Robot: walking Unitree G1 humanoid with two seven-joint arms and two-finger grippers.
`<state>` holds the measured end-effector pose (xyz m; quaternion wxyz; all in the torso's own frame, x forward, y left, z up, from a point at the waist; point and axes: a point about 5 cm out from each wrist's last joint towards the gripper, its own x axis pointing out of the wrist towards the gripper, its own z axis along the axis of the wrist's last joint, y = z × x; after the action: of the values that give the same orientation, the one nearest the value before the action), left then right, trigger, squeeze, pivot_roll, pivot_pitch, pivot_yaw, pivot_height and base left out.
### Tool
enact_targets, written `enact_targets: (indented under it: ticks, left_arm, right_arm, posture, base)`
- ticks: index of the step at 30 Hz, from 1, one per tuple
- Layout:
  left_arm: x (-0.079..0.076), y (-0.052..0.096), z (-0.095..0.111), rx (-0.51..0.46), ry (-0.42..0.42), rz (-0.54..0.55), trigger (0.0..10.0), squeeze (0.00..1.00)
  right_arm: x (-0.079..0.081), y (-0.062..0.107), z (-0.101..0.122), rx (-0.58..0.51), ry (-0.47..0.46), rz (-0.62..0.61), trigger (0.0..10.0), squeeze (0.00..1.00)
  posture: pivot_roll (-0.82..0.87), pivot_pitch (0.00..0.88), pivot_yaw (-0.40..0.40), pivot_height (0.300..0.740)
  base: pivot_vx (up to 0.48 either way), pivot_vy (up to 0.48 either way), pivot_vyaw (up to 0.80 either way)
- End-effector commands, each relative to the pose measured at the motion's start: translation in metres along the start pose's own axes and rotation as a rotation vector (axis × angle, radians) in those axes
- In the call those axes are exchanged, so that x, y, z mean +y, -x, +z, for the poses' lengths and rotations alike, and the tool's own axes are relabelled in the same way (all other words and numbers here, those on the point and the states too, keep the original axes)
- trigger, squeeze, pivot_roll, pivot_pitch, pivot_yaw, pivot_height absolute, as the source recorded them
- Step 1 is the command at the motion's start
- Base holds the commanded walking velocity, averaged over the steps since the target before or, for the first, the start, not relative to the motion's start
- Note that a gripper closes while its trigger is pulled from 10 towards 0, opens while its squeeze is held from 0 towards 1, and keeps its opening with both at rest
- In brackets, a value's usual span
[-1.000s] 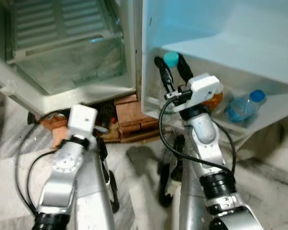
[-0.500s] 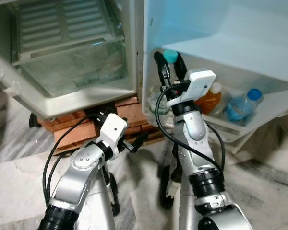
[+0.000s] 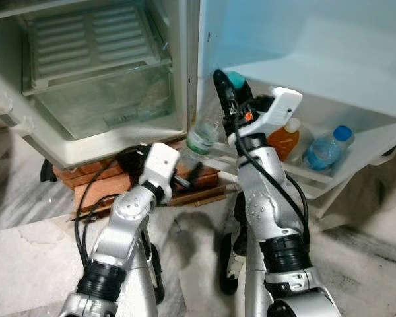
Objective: Restocking fridge
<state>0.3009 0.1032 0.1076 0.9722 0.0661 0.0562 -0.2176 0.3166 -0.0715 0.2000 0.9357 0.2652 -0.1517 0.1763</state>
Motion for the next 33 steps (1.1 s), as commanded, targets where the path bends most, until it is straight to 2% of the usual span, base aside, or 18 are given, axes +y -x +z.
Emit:
enact_targets:
  ticks: [1, 6, 10, 11, 16, 21, 23, 26, 28, 29, 31, 33]
  left_arm:
    - [0.013, -0.001, 0.003, -0.023, -0.013, 0.077, 10.0, 0.00]
    - [0.026, -0.002, 0.003, -0.038, -0.019, 0.150, 10.0, 0.00]
    - [0.025, -0.002, 0.004, -0.062, -0.015, 0.157, 10.0, 0.00]
    - [0.021, 0.000, 0.003, -0.068, -0.020, 0.148, 10.0, 0.00]
    - [0.022, 0.010, -0.001, -0.065, -0.020, 0.156, 10.0, 0.00]
    - [0.025, 0.040, -0.012, -0.032, -0.028, 0.180, 10.0, 0.00]
    - [0.025, 0.048, -0.014, -0.028, -0.038, 0.184, 10.0, 0.00]
    - [0.026, 0.059, -0.019, -0.007, -0.040, 0.195, 10.0, 0.00]
    - [0.027, 0.067, -0.026, 0.020, -0.032, 0.206, 10.0, 0.00]
    - [0.027, 0.067, -0.026, 0.020, -0.032, 0.206, 10.0, 0.00]
    - [0.028, 0.074, -0.029, 0.042, -0.010, 0.225, 10.0, 0.00]
    - [0.030, 0.075, -0.028, 0.046, 0.008, 0.241, 10.0, 0.00]
  right_arm:
    - [-0.009, 0.006, 0.006, 0.013, -0.035, -0.024, 10.0, 0.00]
    - [-0.016, 0.013, 0.004, 0.068, -0.036, -0.016, 10.0, 0.00]
    - [-0.020, 0.016, 0.008, 0.067, 0.001, -0.025, 10.0, 0.00]
    - [-0.019, 0.016, 0.013, 0.043, 0.051, -0.017, 10.0, 0.00]
    - [-0.016, 0.017, 0.019, 0.013, 0.168, 0.027, 10.0, 0.00]
    - [-0.011, 0.019, 0.029, -0.067, 0.331, 0.084, 10.0, 0.00]
    - [-0.010, 0.019, 0.033, -0.106, 0.397, 0.088, 10.0, 0.00]
    - [-0.008, 0.019, 0.036, -0.141, 0.446, 0.089, 10.0, 0.00]
    - [-0.004, 0.020, 0.039, -0.179, 0.523, 0.111, 10.0, 0.00]
    - [-0.004, 0.020, 0.039, -0.179, 0.523, 0.111, 10.0, 0.00]
    - [0.003, 0.021, 0.040, -0.228, 0.598, 0.141, 10.0, 0.00]
    - [0.020, 0.023, 0.042, -0.324, 0.715, 0.216, 10.0, 0.00]
  posture:
    - [0.02, 0.143, 0.009, 0.496]
    - [0.01, 0.143, 0.011, 0.496]
    - [0.01, 0.145, 0.013, 0.496]
    - [0.01, 0.145, 0.011, 0.496]
    - [0.01, 0.150, 0.011, 0.496]
    - [0.03, 0.163, 0.009, 0.496]
    - [0.04, 0.165, 0.010, 0.496]
    - [0.04, 0.168, 0.012, 0.496]
    - [0.05, 0.171, 0.012, 0.496]
    - [0.05, 0.171, 0.012, 0.496]
    - [0.06, 0.179, 0.016, 0.496]
    - [0.06, 0.186, 0.018, 0.496]
  base:
    - [0.000, 0.000, 0.00]
    - [0.000, 0.000, 0.00]
    - [0.000, 0.000, 0.00]
    - [0.000, 0.000, 0.00]
    - [0.000, 0.000, 0.00]
    - [0.000, 0.000, 0.00]
    - [0.000, 0.000, 0.00]
    - [0.000, 0.000, 0.00]
    - [0.000, 0.000, 0.00]
    - [0.000, 0.000, 0.00]
    - [0.000, 0.000, 0.00]
    - [0.000, 0.000, 0.00]
